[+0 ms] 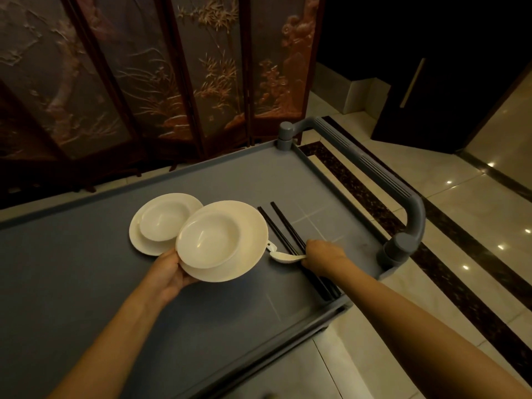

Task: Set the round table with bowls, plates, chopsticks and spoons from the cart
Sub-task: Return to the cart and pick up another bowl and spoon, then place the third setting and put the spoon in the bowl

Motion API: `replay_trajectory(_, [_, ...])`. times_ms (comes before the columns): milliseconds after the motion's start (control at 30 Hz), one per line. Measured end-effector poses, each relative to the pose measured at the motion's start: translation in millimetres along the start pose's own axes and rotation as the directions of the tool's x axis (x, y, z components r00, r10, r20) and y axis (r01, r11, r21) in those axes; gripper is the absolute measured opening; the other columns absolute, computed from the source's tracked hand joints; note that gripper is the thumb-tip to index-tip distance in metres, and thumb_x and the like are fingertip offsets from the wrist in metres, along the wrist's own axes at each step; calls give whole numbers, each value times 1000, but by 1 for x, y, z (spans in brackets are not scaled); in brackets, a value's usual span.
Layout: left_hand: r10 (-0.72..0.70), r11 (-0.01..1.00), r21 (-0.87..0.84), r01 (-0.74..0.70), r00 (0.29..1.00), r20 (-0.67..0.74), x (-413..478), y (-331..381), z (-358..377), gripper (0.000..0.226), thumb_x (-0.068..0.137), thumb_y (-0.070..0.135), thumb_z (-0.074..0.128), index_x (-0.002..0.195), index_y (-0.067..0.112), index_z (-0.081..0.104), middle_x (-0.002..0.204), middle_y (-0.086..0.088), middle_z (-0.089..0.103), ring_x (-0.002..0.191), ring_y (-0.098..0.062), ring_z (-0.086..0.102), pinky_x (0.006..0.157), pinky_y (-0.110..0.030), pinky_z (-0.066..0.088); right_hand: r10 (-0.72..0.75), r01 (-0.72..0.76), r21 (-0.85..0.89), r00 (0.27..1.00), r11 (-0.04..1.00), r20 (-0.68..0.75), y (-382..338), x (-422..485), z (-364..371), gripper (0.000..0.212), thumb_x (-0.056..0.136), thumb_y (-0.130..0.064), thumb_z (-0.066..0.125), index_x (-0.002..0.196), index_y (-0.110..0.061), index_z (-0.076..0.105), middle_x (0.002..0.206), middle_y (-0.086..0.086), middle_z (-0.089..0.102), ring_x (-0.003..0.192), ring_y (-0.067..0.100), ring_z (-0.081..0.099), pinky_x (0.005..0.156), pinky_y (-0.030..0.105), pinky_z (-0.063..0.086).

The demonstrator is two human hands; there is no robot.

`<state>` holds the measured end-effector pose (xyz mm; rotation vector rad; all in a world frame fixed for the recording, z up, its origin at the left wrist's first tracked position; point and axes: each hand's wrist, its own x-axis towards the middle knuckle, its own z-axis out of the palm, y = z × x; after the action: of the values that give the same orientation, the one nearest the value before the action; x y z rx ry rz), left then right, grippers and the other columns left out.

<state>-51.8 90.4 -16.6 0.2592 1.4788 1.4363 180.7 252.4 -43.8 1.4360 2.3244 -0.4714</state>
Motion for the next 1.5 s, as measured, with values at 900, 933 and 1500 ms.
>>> replay_trajectory(900, [-126, 940, 340, -34, 890, 439, -36, -1, 117, 21, 96, 19, 38, 92, 23, 59, 85, -2, 60, 77, -17, 56, 51, -32, 53, 591, -34, 971, 798, 236, -116, 60, -177, 3, 27, 97, -16, 36, 102, -11, 61, 67, 5, 48, 53, 14, 41, 47, 23, 37])
replay_trajectory(933, [-158, 932, 362, -30, 864, 479, -42, -7, 129, 21, 96, 19, 39, 97, 21, 59, 86, -2, 60, 78, -17, 56, 50, -31, 55, 629, -28, 982, 771, 188, -98, 63, -192, 9, 27, 98, -19, 36, 102, -12, 62, 66, 5, 48, 53, 13, 41, 47, 23, 37])
replay_trajectory(1500, [-604, 705, 654, -276, 250, 757, -291, -187, 325, 18, 93, 12, 44, 88, 16, 61, 85, -10, 60, 77, -23, 57, 61, -38, 50, 990, 4, 995, 97, -100, 99, 155, -506, 146, 30, 97, -31, 45, 80, -10, 59, 59, 0, 49, 48, 10, 39, 42, 19, 35])
